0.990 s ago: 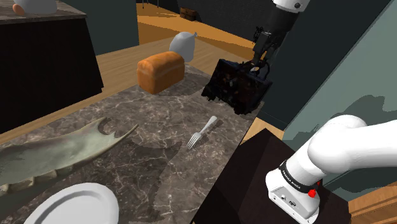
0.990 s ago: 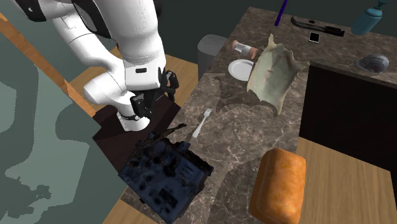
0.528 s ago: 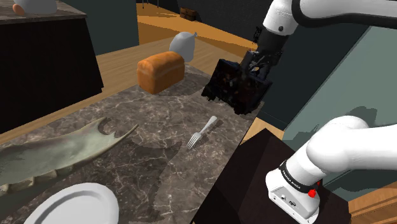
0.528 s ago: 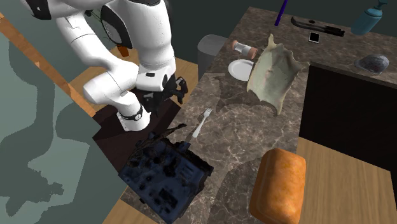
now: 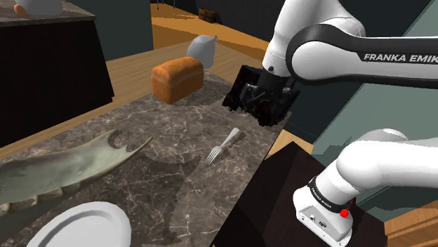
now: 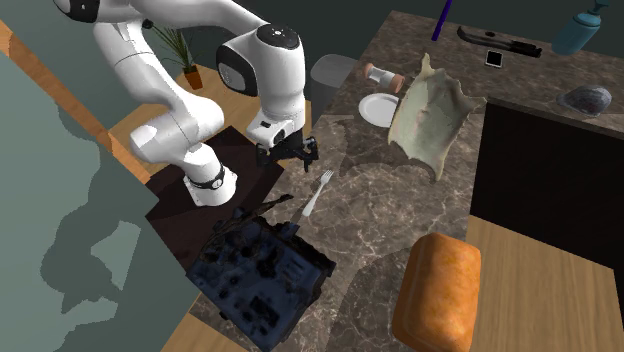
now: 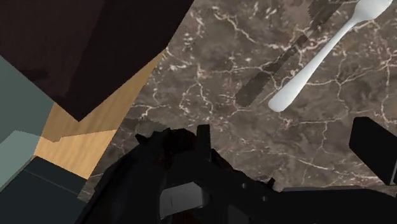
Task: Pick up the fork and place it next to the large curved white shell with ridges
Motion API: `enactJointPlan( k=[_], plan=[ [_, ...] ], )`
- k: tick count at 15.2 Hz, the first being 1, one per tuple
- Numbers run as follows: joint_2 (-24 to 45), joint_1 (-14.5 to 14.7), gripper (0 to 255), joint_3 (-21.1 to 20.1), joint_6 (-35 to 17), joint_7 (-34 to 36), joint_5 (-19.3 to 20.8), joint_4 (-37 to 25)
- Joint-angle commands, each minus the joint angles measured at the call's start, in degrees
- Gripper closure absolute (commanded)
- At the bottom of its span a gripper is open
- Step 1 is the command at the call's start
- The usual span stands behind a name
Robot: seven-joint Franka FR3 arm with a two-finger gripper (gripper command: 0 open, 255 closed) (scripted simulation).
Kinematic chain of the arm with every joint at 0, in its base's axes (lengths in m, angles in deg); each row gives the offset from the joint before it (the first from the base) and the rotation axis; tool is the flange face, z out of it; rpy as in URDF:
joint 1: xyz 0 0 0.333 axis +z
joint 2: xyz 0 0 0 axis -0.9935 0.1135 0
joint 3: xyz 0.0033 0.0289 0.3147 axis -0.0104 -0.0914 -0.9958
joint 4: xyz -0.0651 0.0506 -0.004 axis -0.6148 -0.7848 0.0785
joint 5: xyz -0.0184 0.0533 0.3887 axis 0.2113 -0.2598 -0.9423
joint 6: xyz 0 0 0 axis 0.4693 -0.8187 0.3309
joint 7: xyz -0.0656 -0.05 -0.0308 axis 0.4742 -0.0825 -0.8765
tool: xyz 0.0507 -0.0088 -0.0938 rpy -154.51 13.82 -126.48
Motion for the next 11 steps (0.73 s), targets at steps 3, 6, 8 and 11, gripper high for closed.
enactJointPlan(
  k=[3, 6, 8, 11],
  plan=[
    [4.3, -3.3, 0, -9.3, -5.9, 15.7, -4.1, 0.6],
    [9.6, -7.6, 0, -17.1, -10.9, 27.3, -5.9, -0.4],
    [13.7, -11.6, 0, -22.9, -14.4, 35.3, -6.1, -1.8],
    [18.3, -16.7, 0, -29.1, -18.4, 42.8, -5.3, -2.9]
  ],
)
